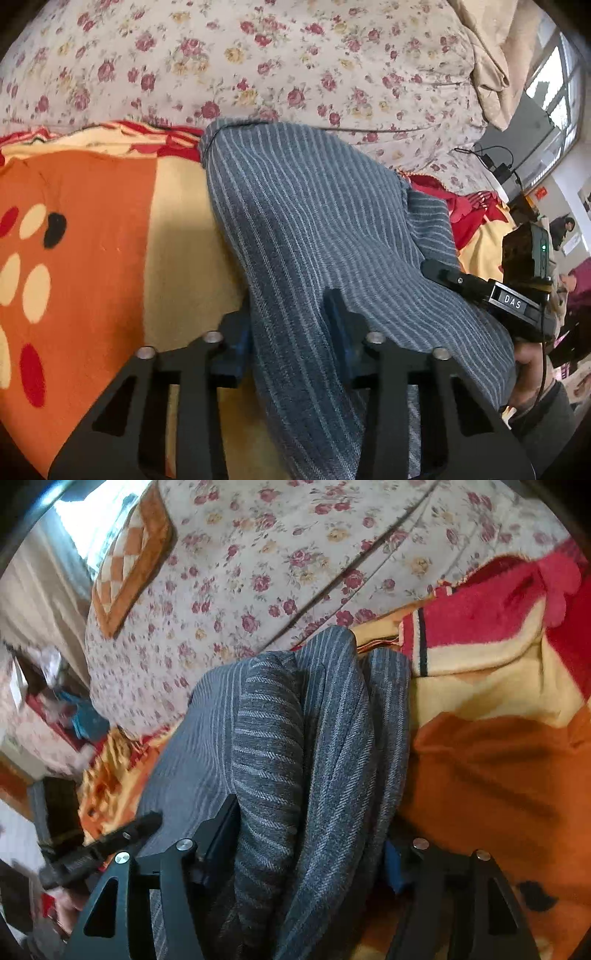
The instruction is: Fold large clothes
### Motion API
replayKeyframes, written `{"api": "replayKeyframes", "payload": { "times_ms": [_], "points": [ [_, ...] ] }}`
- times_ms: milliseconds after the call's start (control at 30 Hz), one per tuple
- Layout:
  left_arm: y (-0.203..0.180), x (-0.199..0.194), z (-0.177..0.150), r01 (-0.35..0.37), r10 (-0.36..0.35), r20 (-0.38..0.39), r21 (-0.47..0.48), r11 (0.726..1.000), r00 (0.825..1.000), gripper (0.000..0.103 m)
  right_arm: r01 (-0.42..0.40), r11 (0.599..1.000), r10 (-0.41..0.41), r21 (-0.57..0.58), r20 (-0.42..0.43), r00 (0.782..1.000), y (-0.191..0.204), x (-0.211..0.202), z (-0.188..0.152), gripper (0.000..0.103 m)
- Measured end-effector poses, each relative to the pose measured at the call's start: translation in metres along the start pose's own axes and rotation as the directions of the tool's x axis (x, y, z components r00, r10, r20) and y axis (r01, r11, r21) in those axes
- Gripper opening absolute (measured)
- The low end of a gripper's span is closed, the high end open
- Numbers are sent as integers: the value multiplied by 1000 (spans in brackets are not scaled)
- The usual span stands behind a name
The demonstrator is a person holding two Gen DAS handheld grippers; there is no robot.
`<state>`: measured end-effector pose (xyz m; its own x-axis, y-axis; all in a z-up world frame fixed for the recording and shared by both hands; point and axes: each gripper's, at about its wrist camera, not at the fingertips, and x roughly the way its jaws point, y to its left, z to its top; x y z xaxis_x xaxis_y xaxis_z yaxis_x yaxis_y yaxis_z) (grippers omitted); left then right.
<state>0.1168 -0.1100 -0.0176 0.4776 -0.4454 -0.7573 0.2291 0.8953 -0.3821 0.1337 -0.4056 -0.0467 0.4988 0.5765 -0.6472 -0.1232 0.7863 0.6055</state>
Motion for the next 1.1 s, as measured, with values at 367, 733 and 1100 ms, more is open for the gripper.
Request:
{"api": "replayKeyframes", "payload": {
  "times_ms": [367, 733, 1100],
  "points": [
    [47, -54, 18, -154, 156, 87, -34, 988, 984, 22, -179, 984, 180, 22, -29, 983, 59, 41, -1, 42],
    [96, -58, 13, -155, 157, -4, -192, 969, 988, 41, -138, 985, 146, 102, -74, 987, 76, 61, -5, 55],
    [43, -126, 2, -131, 145, 146, -98, 987, 979, 42, 134, 910, -66, -393, 182, 981, 186, -43, -57, 40]
  ]
}}
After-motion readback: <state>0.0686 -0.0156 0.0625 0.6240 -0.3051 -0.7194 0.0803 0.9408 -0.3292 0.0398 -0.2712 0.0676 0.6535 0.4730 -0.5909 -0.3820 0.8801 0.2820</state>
